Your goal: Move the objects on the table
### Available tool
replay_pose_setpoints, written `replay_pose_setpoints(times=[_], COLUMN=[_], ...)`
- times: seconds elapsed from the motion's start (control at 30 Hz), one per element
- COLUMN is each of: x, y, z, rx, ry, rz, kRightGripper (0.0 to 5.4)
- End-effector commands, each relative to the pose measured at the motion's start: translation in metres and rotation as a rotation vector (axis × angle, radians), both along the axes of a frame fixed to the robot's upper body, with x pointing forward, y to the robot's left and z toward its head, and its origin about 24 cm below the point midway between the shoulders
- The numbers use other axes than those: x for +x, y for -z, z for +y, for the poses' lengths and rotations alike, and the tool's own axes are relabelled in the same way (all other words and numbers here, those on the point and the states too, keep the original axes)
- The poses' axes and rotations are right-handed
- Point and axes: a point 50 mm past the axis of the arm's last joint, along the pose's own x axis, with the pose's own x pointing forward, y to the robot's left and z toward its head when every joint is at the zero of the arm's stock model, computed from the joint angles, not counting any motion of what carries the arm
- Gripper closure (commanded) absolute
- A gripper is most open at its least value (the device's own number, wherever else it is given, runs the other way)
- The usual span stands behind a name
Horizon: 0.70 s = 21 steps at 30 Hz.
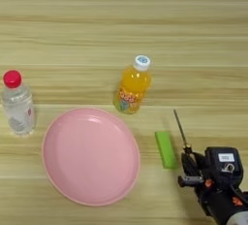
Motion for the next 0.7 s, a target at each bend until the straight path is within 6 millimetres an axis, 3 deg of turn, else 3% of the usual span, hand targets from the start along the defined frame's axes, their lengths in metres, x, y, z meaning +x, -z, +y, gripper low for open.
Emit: replay_pose_setpoints(times=[0.03,0.43,0.7], x=[0.003,0.010,0.021], y=[-0.014,-0.015,-0.010], z=[0.016,0.045,0.076], rx=[0.011,0.086,0.132], ry=[-0.067,-0.182,-0.276], rz=[-0.074,-0.106,-0.105], kRightGripper=[4.50,4.50,4.50])
